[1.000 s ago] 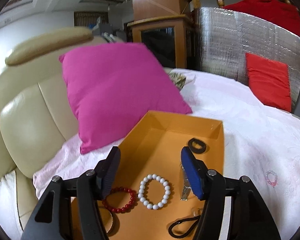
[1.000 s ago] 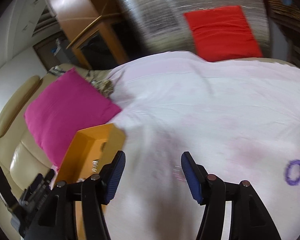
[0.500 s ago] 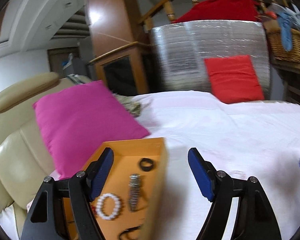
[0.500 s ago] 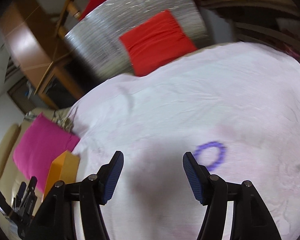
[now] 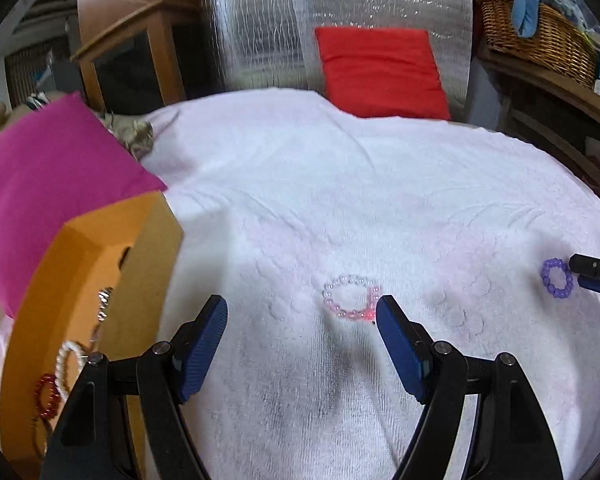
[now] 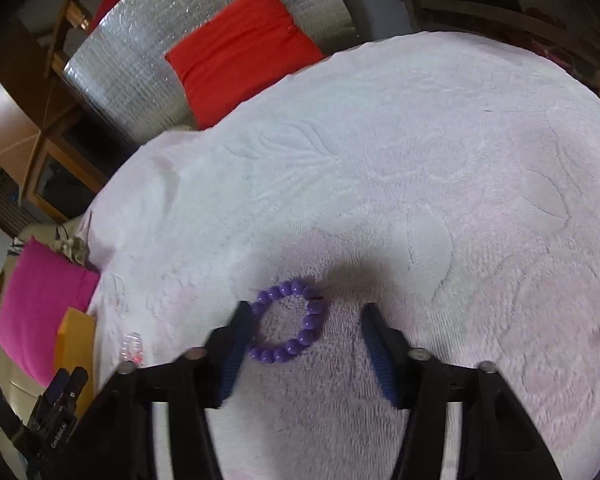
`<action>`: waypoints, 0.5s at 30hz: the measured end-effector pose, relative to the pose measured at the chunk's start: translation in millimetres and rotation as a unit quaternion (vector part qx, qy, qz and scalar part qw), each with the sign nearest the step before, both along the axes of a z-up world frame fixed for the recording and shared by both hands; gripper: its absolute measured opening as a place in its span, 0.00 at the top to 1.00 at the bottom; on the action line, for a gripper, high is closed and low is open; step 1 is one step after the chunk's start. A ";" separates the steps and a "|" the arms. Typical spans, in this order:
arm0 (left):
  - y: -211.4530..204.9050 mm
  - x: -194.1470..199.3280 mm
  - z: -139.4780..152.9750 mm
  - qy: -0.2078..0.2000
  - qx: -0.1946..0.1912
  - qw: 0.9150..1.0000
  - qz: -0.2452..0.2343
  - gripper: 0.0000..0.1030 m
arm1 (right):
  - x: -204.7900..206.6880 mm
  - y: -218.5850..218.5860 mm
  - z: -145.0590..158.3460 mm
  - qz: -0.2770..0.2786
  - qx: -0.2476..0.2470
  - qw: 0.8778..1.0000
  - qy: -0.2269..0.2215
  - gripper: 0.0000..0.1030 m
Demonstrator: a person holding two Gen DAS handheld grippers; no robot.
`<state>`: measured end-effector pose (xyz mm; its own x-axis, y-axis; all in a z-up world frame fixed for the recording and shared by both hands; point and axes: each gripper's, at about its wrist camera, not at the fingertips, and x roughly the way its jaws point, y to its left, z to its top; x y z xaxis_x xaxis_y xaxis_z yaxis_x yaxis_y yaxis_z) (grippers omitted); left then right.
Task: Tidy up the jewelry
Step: 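Grasp the pink crystal bracelet with the left gripper while the right grasps the purple bead bracelet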
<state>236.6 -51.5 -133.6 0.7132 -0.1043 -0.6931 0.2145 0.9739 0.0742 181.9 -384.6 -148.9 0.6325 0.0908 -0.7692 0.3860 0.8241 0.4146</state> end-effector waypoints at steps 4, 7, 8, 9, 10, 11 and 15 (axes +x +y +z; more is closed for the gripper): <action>5.1 9.2 -6.2 0.012 -0.012 1.000 0.000 0.27 | 3.9 3.2 -5.7 0.001 -0.044 0.999 0.006 0.76; 2.9 12.3 -12.2 0.020 -0.021 1.000 -0.012 0.45 | 5.1 11.8 -6.7 0.009 -0.084 0.996 0.009 0.77; -0.9 14.1 -15.5 0.025 -0.023 0.999 -0.019 0.46 | 4.6 14.9 -6.7 0.011 -0.096 0.995 0.011 0.77; -4.8 15.9 -17.4 0.027 -0.023 0.999 -0.025 0.48 | 5.3 19.7 -6.8 0.014 -0.111 0.994 0.013 0.79; -9.6 17.9 -20.3 0.029 -0.022 0.999 -0.032 0.52 | 5.7 22.5 -7.2 0.017 -0.117 0.993 0.014 0.79; -15.4 18.3 -22.1 0.029 -0.022 0.998 -0.043 0.54 | 5.8 24.5 -7.9 0.019 -0.120 0.992 0.017 0.79; -36.2 18.1 -24.0 0.020 -0.017 0.997 -0.077 0.55 | 2.4 27.4 -7.6 0.022 -0.125 0.992 0.017 0.79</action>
<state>254.6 -87.7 -157.6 0.6584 -0.2340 -0.7154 0.3630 0.9313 0.0294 184.3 -357.2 -156.4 0.6053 -0.0789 -0.7921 0.3583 0.9156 0.1826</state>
